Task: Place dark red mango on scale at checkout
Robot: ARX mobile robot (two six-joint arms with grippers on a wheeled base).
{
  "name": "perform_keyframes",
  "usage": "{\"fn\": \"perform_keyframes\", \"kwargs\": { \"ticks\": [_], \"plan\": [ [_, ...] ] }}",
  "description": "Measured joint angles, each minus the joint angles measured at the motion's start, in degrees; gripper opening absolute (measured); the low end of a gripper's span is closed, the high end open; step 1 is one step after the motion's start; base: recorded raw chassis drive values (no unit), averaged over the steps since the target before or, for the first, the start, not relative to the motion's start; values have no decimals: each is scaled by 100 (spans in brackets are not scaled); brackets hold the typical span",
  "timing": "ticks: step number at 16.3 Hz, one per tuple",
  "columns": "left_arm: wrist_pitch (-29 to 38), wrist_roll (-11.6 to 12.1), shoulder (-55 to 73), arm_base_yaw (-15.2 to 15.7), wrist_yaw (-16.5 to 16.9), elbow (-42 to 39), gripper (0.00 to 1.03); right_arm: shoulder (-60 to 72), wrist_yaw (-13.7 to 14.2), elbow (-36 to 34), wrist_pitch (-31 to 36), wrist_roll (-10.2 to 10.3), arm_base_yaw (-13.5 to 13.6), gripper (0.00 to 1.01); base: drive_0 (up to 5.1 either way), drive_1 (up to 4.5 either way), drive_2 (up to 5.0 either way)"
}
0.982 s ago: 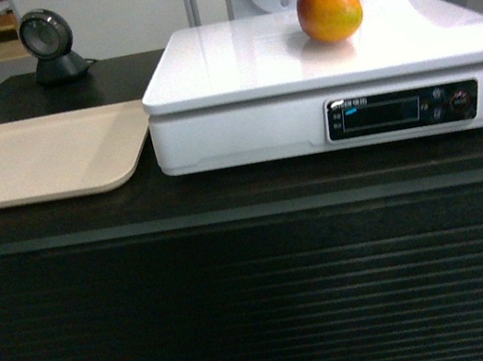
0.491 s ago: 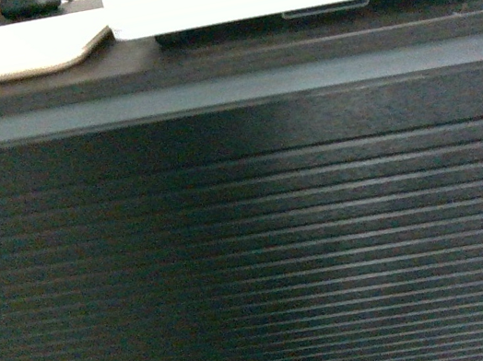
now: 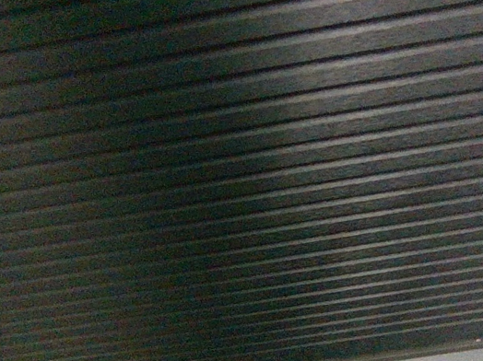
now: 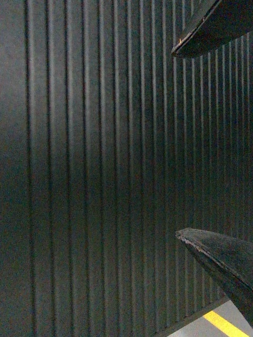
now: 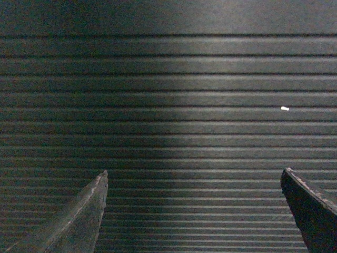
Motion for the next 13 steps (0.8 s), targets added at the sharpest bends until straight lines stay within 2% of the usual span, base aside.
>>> {"fn": "perform_keyframes", "kwargs": {
  "ticks": [13],
  "plan": [
    [-7, 0, 0, 0, -2, 0, 98, 0, 2, 0, 0, 0, 0, 98, 0, 0, 0]
  ]
}}
